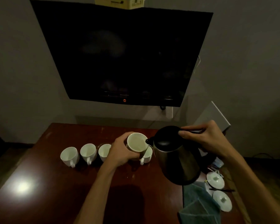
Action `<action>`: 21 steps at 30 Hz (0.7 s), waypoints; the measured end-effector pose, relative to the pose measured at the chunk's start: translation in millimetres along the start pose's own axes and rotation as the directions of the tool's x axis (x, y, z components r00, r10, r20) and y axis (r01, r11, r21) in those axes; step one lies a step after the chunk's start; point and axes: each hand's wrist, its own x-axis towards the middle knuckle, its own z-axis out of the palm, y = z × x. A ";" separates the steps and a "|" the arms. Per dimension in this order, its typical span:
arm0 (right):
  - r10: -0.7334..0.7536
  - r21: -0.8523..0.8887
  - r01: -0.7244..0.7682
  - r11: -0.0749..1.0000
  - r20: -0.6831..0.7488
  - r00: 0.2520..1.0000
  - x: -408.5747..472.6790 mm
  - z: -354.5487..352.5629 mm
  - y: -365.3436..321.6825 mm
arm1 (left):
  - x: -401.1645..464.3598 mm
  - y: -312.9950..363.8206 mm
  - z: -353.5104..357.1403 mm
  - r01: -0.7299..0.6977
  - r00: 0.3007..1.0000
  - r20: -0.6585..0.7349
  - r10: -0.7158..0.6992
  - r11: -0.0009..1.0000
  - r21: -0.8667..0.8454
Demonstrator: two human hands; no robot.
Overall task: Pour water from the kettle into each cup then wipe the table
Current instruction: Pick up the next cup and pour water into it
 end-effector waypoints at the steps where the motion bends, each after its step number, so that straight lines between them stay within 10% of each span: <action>1: -0.005 -0.024 0.005 1.000 0.012 1.000 1.7 -1.2 -2.3 | -0.5 0.0 0.1 0.001 1.000 0.008 -0.001 1.000 0.003; 21: 0.013 -0.162 0.004 0.987 0.103 0.995 14.7 -9.4 -11.5 | -6.8 -1.9 15.3 0.045 0.999 0.022 -0.044 0.998 -0.032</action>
